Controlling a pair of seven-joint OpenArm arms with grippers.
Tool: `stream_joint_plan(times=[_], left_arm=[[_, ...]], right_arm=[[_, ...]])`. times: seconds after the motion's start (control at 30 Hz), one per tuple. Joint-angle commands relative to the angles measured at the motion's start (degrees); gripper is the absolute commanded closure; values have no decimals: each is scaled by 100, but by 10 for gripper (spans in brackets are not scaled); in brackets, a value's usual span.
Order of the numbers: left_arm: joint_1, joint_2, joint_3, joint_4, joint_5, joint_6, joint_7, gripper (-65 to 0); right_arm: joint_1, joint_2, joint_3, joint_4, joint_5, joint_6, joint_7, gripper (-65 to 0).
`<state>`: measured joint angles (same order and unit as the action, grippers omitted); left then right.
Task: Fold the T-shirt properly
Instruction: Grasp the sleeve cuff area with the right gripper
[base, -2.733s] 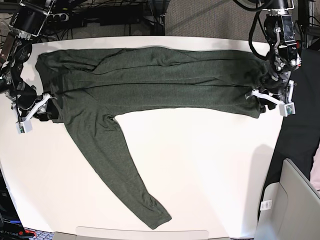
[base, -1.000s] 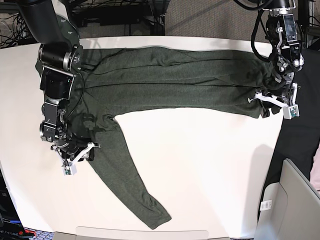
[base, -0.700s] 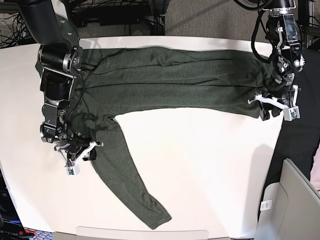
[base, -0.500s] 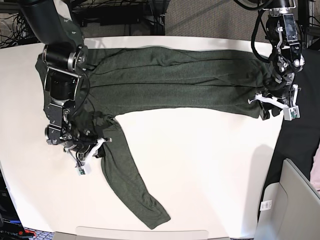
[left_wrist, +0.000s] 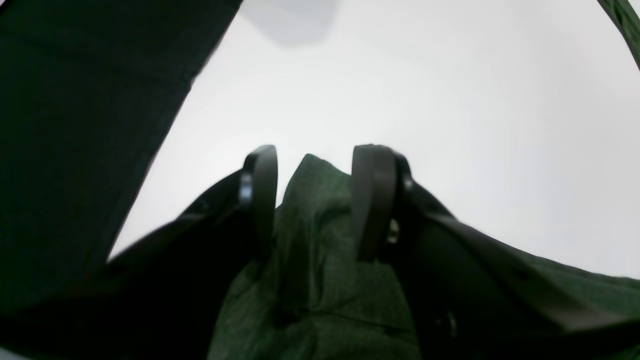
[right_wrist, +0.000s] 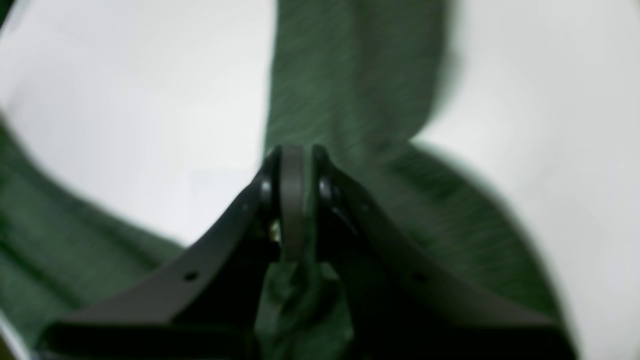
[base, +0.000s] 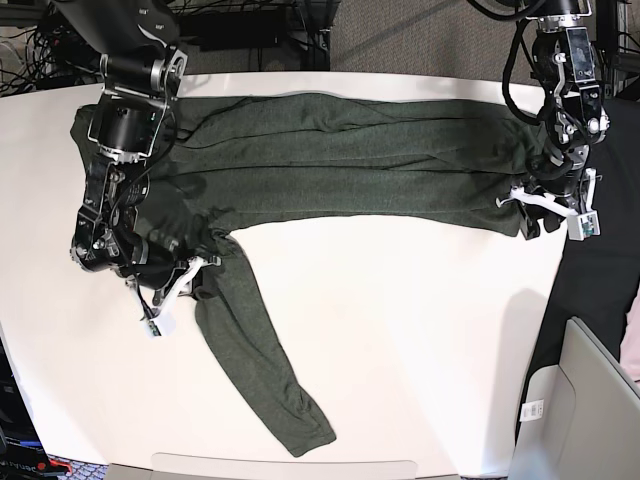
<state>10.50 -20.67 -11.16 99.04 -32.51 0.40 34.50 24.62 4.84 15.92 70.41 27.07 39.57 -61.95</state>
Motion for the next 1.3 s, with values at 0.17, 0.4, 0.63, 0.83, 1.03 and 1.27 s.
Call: stream_joint_plan(times=[0.17,0.4,0.63,0.83,1.03,1.27], left_arm=[[-52,-65,-40,104,-15,-18,-131,-240],[-52,-57,-40,87,-15,-18,-131,-240],[-44,-57,-40,104,-15,-18,-114,-240],[-44,-57,-40,104,-15,-18,-114,-240],[-44,-57,-40,104,-24,-18,-105,-240],[-44,-57,-40,104,-24,-18,-96,-240]], right_arm=[[-137,57,-164,568,638,43,-68,-14],[303,39,-172,497,-1674,43,1031,-20],[751,-75,-137,172,-3212,-718,1268,-244],[804,-40,-137,-487,-3186,-1096,1514,-364],[962,-49,-155,-1437,-3186,-1096,2182,-363],[1155,-93,-155,-2008,-3186,-1096,2305,-363]])
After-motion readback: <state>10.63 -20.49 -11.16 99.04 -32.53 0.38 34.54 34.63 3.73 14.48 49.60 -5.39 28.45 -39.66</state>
